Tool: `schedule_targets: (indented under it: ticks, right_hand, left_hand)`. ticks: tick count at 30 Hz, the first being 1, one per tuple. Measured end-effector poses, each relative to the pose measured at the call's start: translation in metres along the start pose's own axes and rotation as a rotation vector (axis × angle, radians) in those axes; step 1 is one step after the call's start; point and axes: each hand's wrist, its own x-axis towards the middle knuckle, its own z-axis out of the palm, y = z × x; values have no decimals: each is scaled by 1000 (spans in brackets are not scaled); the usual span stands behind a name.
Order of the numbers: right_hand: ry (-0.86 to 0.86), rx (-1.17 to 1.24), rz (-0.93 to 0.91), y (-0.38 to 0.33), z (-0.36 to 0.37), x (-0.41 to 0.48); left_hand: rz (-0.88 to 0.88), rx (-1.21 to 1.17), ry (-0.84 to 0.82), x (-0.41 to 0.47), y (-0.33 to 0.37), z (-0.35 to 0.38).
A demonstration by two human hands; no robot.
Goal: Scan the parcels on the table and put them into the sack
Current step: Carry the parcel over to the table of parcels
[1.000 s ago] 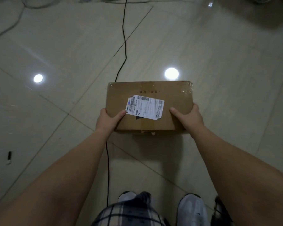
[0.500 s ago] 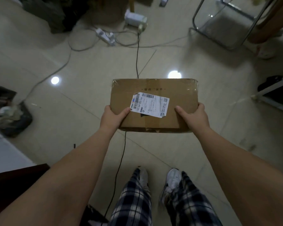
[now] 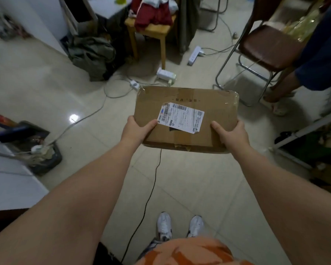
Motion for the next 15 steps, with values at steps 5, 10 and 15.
schedule_targets:
  ticks: [5, 10, 15]
  right_hand:
    - [23, 13, -2, -19, 5, 26]
    - [40, 22, -3, -39, 6, 72]
    - [68, 19, -10, -64, -4, 151]
  left_hand:
    - [31, 24, -13, 33, 26, -2]
    - [52, 27, -18, 80, 53, 12]
    - [54, -7, -37, 139, 96, 46]
